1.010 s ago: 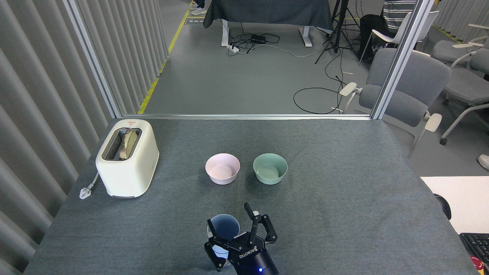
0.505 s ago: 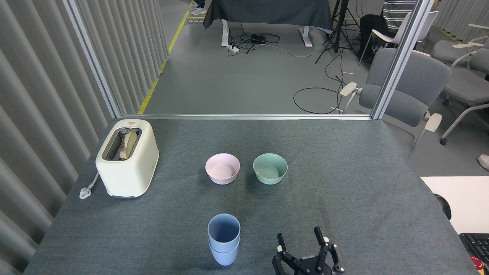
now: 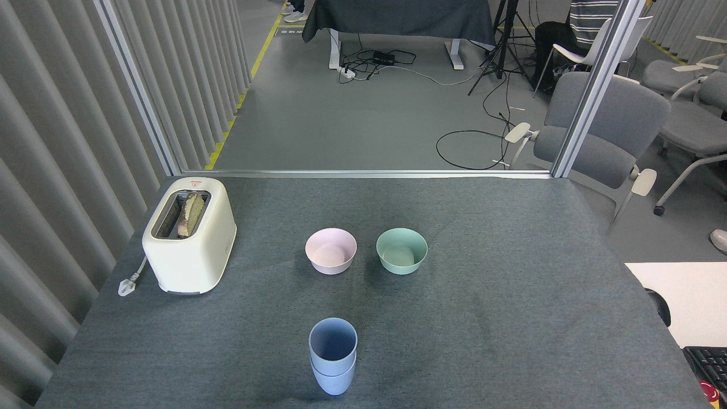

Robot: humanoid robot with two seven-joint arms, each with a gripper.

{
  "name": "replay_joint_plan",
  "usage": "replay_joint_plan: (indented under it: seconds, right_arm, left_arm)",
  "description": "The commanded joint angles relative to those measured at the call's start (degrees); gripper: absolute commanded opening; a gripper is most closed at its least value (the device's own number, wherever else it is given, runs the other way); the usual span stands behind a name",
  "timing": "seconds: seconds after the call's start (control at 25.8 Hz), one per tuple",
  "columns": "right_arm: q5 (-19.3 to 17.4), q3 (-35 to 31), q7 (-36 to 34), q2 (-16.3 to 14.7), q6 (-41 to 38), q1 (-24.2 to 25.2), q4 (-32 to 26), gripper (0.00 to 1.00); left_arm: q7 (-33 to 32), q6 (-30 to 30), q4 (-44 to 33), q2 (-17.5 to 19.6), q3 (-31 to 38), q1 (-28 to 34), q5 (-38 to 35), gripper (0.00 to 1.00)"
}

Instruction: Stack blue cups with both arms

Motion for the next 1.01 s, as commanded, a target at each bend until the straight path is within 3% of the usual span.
replay_joint_plan:
  seconds: [0.0,0.47,0.66,0.97]
  right_arm:
    - [-3.9,-6.1,-0.1,-0.1,-0.9,0.9,0.0,1.00]
    - [-3.5,-8.1,0.0,0.0,-1.1,1.2,-0.5,1.00]
    - [0.4,-5.6,0.0,0.0,-1.1,1.8,-0.8,1.00]
    - [0.7,-5.0,0.0,0.0,-1.1,1.7,-1.3,1.00]
  left_arm:
    - [0.0,0.0,0.2,0.2,0.0,-0.7,0.1,1.00]
    - [0.0,0.0,0.6,0.1,0.0,-1.5,-0.1,1.00]
    - [0.0,0.1,1.5,0.2,0.0,-1.9,-0.1,1.00]
    - [0.0,0.1,1.5,0.0,0.0,-1.8,-0.1,1.00]
